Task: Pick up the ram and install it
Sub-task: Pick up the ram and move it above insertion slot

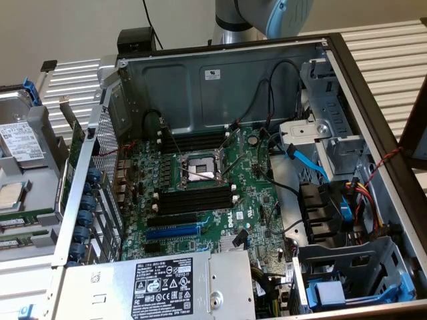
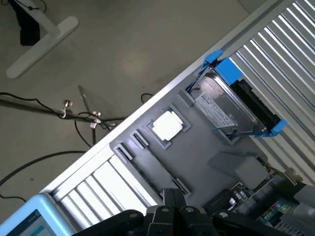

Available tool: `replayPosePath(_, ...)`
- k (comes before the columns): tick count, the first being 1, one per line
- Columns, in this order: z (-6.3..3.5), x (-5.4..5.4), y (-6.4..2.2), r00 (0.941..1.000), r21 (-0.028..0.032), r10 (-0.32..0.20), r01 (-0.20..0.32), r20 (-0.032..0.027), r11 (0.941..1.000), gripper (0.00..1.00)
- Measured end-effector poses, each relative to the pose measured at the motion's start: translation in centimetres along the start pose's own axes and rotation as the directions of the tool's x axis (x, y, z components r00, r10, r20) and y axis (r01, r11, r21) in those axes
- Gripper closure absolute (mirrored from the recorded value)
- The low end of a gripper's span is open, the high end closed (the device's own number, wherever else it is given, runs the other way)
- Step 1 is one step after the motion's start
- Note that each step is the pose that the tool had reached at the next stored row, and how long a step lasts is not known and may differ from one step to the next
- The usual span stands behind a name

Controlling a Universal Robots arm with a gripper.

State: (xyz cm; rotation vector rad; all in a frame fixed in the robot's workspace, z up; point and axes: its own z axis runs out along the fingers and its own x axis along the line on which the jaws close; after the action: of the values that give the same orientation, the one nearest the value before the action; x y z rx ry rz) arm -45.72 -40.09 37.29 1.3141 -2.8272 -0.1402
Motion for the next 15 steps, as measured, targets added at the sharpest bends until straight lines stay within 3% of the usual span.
replayPosePath(4,0.19,0.0,-0.01,0.9974,-0.0016,-0.072,0.072,-0.0066,0.9974,0.89)
replayPosePath(8,0.39,0.01,-0.03,0.9895,-0.0036,-0.144,0.144,-0.0131,0.9896,0.89)
replayPosePath(12,0.56,0.01,-0.05,0.9765,-0.0061,-0.215,0.215,-0.0192,0.9767,0.89)
replayPosePath(15,0.65,0.01,-0.05,0.9631,-0.0083,-0.268,0.268,-0.0239,0.9634,0.89)
